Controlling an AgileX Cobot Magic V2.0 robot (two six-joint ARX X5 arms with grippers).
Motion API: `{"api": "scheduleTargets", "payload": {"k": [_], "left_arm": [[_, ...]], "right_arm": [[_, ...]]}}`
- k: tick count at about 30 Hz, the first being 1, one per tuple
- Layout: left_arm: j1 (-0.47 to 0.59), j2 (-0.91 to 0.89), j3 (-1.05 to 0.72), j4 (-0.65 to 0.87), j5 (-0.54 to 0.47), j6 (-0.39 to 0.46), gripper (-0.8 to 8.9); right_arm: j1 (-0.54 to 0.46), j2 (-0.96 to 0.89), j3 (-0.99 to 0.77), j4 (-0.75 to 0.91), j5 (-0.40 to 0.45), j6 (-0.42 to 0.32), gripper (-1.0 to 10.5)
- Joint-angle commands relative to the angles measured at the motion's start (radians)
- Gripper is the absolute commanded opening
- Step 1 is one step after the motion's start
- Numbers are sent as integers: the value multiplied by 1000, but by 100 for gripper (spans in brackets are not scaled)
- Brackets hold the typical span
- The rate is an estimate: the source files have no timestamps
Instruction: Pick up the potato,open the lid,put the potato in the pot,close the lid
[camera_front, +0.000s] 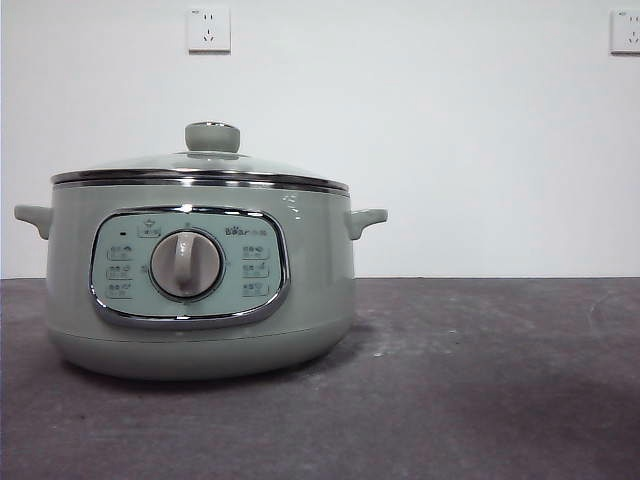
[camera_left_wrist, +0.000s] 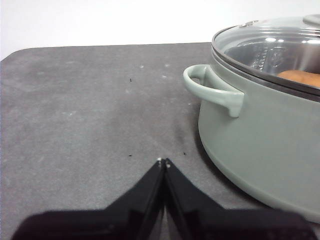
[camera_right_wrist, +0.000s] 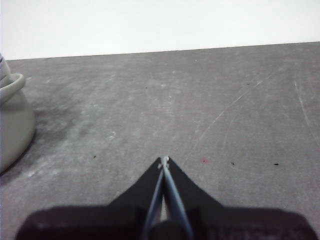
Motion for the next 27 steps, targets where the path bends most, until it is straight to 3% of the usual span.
{"api": "scheduleTargets", "payload": {"k": [1, 27], "left_arm": [[3, -3, -15, 2, -1, -10, -3], [3, -3, -15, 2, -1, -10, -3]], "right_arm": [[0, -1, -10, -10, 3, 10, 1], [0, -1, -10, -10, 3, 10, 0]]}}
